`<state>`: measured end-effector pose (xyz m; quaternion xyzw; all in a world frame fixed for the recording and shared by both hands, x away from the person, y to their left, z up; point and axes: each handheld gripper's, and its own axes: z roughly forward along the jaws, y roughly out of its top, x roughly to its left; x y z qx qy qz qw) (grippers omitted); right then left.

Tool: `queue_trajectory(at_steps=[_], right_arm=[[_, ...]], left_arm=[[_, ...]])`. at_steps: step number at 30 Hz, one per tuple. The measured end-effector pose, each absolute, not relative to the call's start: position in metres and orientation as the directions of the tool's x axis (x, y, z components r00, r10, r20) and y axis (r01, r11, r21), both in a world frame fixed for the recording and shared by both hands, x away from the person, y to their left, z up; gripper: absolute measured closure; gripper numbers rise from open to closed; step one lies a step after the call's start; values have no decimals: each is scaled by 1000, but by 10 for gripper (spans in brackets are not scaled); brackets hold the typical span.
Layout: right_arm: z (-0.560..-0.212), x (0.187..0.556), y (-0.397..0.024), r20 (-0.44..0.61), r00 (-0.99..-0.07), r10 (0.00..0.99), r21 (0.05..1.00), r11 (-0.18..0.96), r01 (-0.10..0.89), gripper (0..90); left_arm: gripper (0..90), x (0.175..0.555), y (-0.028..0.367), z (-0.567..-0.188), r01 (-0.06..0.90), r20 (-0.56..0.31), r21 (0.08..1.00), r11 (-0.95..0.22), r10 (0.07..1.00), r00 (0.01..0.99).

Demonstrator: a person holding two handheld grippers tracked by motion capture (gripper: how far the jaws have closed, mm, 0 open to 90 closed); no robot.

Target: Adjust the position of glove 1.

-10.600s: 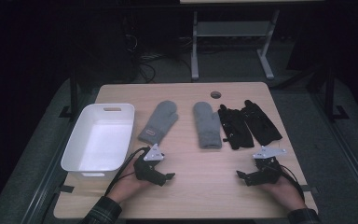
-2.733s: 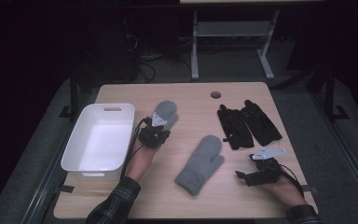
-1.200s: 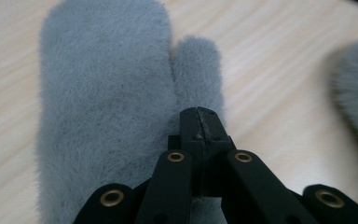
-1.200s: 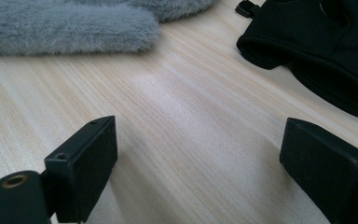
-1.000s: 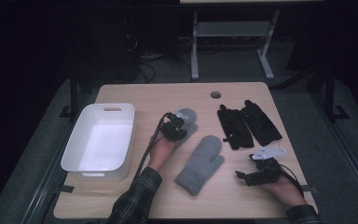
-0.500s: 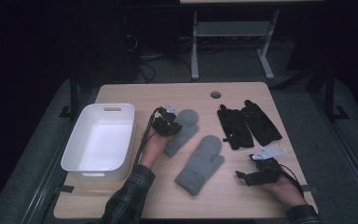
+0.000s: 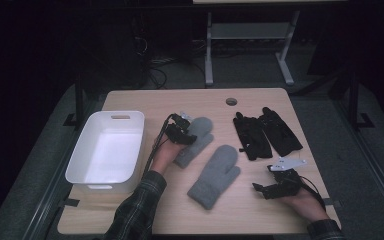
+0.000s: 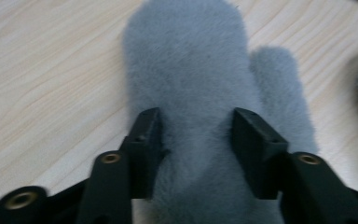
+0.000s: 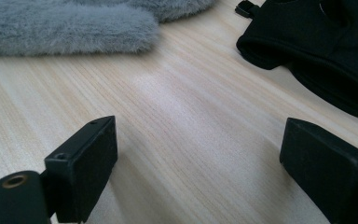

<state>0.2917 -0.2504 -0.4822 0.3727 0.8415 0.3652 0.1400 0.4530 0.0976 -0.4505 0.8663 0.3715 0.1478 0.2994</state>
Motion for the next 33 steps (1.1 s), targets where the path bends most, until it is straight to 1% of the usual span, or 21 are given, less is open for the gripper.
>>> queue_trajectory(at_steps=[1,2,3,4,6,7,10,11,12,14,15,16,18,21,25,28,33], right_arm=[[-482,292,-250,36,-683,729,719,456,525,109],[-482,292,-250,36,-683,729,719,456,525,109],[-482,292,-250,36,-683,729,719,456,524,109],[-482,292,-250,36,-683,729,719,456,524,109],[-482,292,-250,36,-683,729,719,456,525,109],[-482,292,-250,36,-683,729,719,456,524,109],[-482,292,-250,36,-683,729,719,456,524,109],[-482,292,-250,36,-683,729,719,456,524,109],[-482,292,-250,36,-683,729,719,456,524,109],[-482,292,-250,36,-683,729,719,456,524,109],[-482,292,-250,36,-683,729,719,456,524,109],[-482,292,-250,36,-683,730,719,456,525,109],[-482,292,-250,36,-683,729,719,456,525,109],[-482,292,-250,36,-683,729,719,455,524,110],[-482,292,-250,36,-683,730,720,455,524,111],[-482,292,-250,36,-682,730,720,455,525,111],[-482,292,-250,36,-682,730,720,455,525,111]], left_arm=[[439,453,98,-451,560,34,627,-541,738,674],[439,454,99,-452,563,38,629,-536,745,666],[396,455,99,-453,569,42,627,-532,753,657],[378,455,100,-453,567,37,630,-530,750,660],[421,455,100,-455,566,34,632,-529,749,662],[421,455,100,-455,560,31,632,-536,739,673],[580,452,97,-455,547,23,635,-546,721,692],[657,451,96,-455,541,33,632,-555,716,697],[705,451,94,-455,537,35,631,-559,713,700],[772,450,93,-455,532,44,627,-569,708,705],[772,450,93,-455,533,41,628,-567,708,705],[805,450,94,-454,534,35,631,-562,708,705],[812,450,95,-453,543,14,636,-548,712,702],[823,449,99,-447,576,-54,645,-502,722,690],[826,445,99,-438,588,-95,650,-481,716,691],[827,440,101,-429,583,-101,654,-483,707,700],[828,433,105,-413,604,-163,664,-441,703,692]])
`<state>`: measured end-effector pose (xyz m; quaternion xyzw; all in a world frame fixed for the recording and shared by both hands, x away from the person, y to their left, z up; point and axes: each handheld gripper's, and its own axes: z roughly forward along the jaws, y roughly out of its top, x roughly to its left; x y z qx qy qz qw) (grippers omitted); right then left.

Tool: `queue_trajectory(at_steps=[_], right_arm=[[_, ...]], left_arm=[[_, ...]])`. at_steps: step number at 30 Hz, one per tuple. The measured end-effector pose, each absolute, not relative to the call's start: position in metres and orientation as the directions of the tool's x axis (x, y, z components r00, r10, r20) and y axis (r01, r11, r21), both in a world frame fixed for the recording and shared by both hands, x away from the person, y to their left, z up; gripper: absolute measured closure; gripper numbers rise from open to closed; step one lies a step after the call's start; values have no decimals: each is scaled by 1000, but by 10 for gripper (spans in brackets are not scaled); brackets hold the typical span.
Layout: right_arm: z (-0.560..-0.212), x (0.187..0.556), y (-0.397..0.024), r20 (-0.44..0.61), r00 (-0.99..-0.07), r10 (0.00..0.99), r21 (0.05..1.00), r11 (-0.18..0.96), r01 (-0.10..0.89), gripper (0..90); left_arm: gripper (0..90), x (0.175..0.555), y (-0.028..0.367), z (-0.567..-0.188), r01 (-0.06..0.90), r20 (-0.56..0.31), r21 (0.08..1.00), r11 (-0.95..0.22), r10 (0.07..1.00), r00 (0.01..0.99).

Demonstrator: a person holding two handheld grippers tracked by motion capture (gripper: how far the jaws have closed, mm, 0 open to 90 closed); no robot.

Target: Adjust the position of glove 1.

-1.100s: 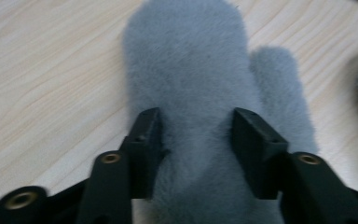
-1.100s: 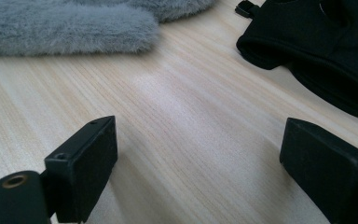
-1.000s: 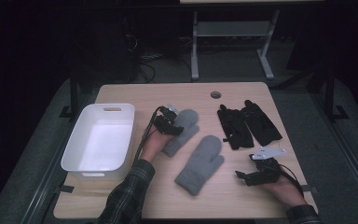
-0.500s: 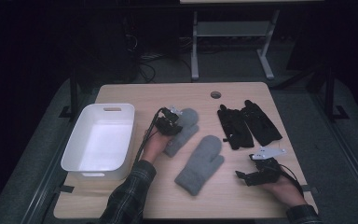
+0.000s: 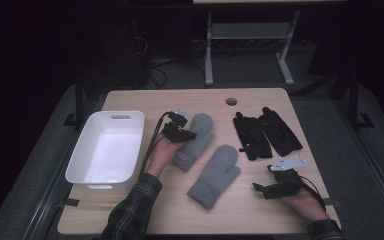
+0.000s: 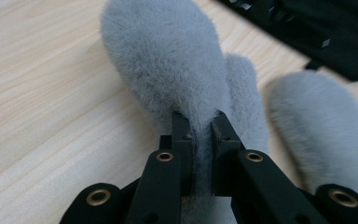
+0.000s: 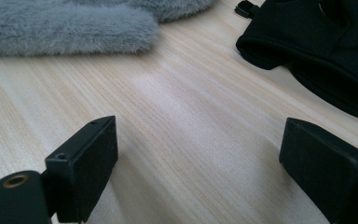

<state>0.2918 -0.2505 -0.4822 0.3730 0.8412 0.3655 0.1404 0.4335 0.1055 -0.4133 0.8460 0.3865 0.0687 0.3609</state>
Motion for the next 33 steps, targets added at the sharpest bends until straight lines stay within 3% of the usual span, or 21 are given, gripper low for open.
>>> queue_trajectory(at_steps=[15,33], right_arm=[[-482,292,-251,36,-681,731,720,454,525,116],[-482,292,-251,37,-681,732,721,453,525,118]], left_arm=[[829,397,103,-370,594,-244,678,-432,631,737],[831,350,66,-361,615,-292,648,-450,599,746]])
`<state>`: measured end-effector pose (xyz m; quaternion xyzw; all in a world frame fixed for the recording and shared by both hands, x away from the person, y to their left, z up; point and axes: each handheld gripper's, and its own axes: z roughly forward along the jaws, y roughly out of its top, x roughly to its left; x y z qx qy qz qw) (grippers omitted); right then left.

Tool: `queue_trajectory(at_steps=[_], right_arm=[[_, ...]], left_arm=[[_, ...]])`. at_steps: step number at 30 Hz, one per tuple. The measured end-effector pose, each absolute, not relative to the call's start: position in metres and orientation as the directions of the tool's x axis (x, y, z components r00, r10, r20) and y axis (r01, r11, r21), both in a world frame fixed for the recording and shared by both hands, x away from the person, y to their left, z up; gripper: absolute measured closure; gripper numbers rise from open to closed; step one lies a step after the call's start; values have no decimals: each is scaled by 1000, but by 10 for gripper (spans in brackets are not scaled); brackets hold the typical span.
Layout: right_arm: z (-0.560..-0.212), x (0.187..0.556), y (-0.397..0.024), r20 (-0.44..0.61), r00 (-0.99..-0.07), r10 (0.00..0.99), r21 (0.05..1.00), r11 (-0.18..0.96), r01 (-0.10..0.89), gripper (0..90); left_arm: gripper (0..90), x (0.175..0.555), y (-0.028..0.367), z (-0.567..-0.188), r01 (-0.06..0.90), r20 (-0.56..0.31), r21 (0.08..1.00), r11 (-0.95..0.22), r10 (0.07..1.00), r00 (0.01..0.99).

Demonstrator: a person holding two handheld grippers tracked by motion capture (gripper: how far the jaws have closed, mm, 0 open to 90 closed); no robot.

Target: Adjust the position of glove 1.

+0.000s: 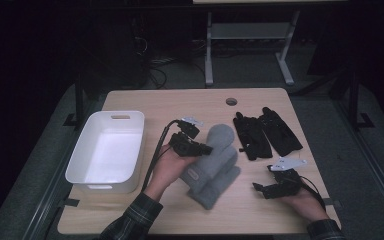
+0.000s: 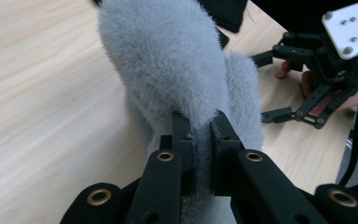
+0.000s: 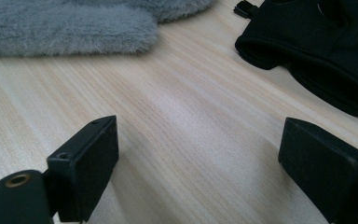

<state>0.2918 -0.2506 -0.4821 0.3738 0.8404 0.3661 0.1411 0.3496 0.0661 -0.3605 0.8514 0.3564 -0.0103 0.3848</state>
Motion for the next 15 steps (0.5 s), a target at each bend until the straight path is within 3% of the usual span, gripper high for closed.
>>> queue_trajectory(at_steps=[15], right_arm=[[-482,292,-251,36,-681,731,721,454,524,118]], left_arm=[[830,343,42,-394,646,-318,594,-480,597,737]])
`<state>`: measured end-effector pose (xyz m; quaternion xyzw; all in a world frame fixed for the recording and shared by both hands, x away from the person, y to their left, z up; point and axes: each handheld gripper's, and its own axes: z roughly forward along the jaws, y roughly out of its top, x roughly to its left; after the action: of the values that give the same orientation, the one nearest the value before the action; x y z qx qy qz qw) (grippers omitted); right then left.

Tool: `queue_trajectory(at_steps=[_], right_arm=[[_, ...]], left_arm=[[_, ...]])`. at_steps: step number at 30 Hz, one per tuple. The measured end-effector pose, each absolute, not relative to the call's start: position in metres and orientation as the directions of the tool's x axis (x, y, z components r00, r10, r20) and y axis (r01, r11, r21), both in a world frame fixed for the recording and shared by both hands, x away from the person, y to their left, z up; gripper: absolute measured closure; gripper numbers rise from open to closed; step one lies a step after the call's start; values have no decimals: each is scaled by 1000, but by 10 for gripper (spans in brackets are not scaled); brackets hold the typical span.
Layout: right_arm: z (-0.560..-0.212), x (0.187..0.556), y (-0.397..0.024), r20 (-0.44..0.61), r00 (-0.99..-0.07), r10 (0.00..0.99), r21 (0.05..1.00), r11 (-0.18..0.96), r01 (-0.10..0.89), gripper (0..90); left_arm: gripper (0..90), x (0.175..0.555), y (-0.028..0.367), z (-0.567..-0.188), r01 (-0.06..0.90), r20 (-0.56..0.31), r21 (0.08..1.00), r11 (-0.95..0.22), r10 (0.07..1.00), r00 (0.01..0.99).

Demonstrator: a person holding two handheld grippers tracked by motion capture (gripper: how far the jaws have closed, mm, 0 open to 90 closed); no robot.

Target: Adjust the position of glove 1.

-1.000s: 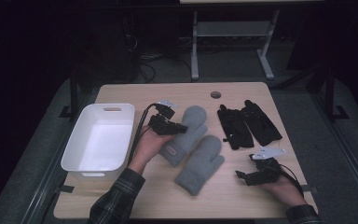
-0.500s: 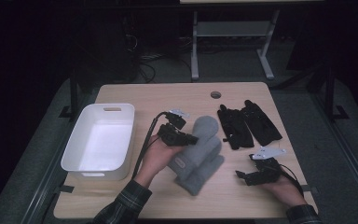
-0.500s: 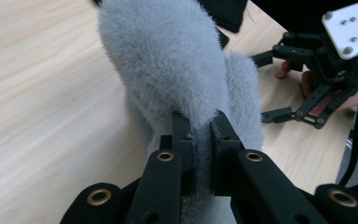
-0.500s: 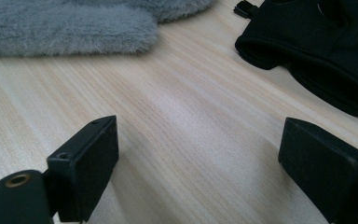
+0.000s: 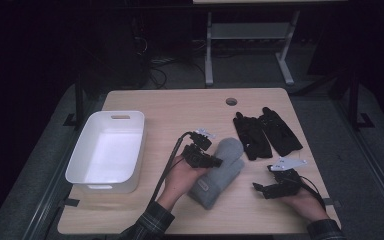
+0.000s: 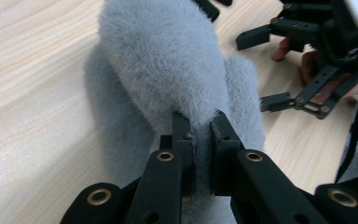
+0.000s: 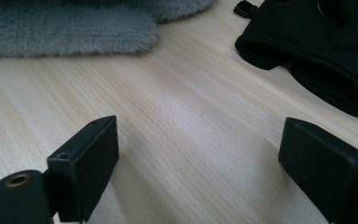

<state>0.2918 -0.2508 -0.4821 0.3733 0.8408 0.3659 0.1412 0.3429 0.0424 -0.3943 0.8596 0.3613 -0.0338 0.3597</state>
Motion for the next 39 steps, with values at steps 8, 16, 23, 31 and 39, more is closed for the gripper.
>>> queue_trajectory(at_steps=[8,16,23,31,39], right_arm=[[-482,292,-251,35,-681,731,721,454,524,118],[-482,292,-251,35,-681,731,721,454,524,118],[-482,292,-251,35,-681,731,721,454,524,118],[-482,292,-251,36,-681,731,720,454,525,118],[-482,292,-251,36,-681,731,720,454,525,118]], left_arm=[[805,343,38,-408,618,-251,590,-519,610,751],[595,344,36,-410,588,-202,596,-546,608,768],[418,347,42,-396,543,-163,638,-546,594,788],[240,363,54,-402,548,-212,670,-501,579,787],[176,370,57,-414,524,-237,661,-537,514,825]])
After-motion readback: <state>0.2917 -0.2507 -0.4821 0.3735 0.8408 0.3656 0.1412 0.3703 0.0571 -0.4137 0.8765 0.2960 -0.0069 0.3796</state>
